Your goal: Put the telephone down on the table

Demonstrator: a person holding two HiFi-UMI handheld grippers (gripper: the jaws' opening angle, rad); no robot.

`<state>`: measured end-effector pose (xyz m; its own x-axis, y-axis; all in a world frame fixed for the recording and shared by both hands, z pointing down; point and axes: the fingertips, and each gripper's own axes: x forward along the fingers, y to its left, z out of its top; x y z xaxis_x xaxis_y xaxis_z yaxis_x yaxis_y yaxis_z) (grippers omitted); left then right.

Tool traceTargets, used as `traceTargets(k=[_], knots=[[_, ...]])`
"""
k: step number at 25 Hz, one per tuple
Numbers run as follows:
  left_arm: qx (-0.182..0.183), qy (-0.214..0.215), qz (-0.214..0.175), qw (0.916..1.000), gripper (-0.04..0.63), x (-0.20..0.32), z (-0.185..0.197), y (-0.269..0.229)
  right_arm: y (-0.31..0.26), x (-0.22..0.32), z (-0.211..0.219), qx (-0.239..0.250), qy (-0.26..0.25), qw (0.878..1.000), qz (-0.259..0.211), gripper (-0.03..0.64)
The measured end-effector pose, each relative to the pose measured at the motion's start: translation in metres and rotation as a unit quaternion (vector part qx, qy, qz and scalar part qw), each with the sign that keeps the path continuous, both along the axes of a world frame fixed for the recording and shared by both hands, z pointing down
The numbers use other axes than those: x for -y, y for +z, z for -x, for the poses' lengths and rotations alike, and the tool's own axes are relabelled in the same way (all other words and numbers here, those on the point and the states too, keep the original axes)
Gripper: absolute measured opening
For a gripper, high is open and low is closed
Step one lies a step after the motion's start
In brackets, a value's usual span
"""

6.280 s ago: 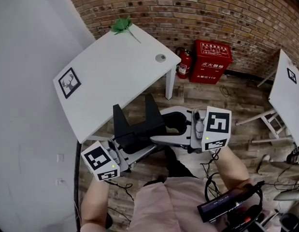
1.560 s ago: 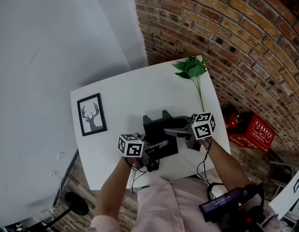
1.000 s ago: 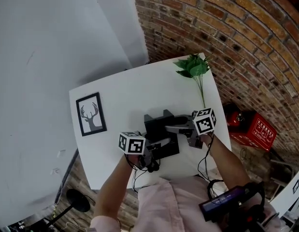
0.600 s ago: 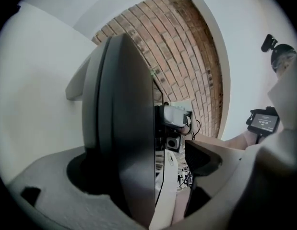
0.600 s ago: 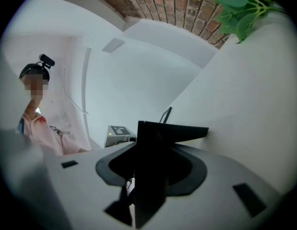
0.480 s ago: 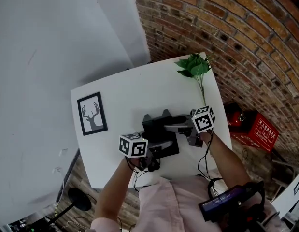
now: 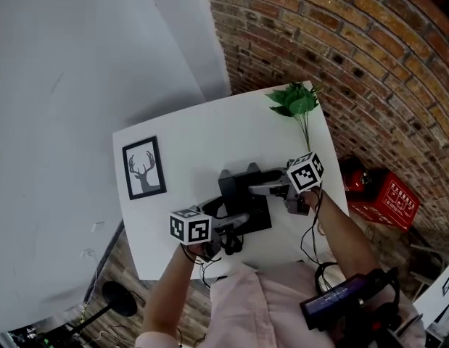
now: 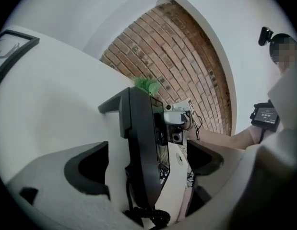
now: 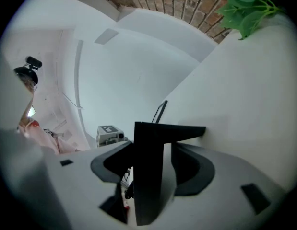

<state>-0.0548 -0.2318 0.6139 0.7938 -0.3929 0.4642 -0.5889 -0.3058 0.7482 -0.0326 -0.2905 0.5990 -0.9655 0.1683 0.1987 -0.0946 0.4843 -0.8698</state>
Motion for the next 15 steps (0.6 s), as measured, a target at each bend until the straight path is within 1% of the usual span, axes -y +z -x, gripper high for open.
traceTargets(k=[2, 4, 7, 9, 10, 11, 12, 13, 14, 15], knots=[[0.002, -0.015, -0.01, 0.9998, 0.518, 0.0, 0.009, -0.007, -0.001, -0.001, -0.003, -0.019, -0.007, 1.0, -0.008, 0.314], [0.004, -0.036, -0.025, 0.999, 0.518, 0.0, 0.02, -0.019, -0.004, -0.003, -0.009, -0.035, -0.004, 0.999, -0.023, 0.356], [0.012, -0.084, -0.065, 0.9943, 0.518, 0.006, 0.041, -0.046, -0.017, 0.001, -0.025, -0.039, 0.028, 0.998, -0.046, 0.364], [0.022, -0.116, -0.105, 0.9874, 0.517, 0.013, 0.057, -0.072, -0.037, 0.006, -0.035, -0.028, 0.061, 0.995, -0.068, 0.36], [0.03, -0.133, -0.13, 0.9821, 0.507, 0.016, 0.065, -0.087, -0.05, 0.008, -0.038, -0.024, 0.078, 0.993, -0.087, 0.355], [0.038, -0.153, -0.157, 0.9749, 0.47, 0.02, 0.074, -0.104, -0.065, 0.01, -0.04, -0.024, 0.091, 0.989, -0.115, 0.346], [0.045, -0.177, -0.187, 0.9652, 0.429, 0.025, 0.083, -0.124, -0.081, 0.012, -0.039, -0.029, 0.102, 0.983, -0.151, 0.336], [0.049, -0.204, -0.219, 0.953, 0.368, 0.03, 0.092, -0.148, -0.099, 0.014, -0.037, -0.035, 0.111, 0.974, -0.193, 0.312], [0.051, -0.229, -0.253, 0.9386, 0.315, 0.035, 0.1, -0.173, -0.118, 0.015, -0.034, -0.043, 0.121, 0.962, -0.239, 0.289], [0.054, -0.25, -0.288, 0.9227, 0.287, 0.038, 0.106, -0.2, -0.139, 0.017, -0.03, -0.05, 0.135, 0.948, -0.285, 0.268]])
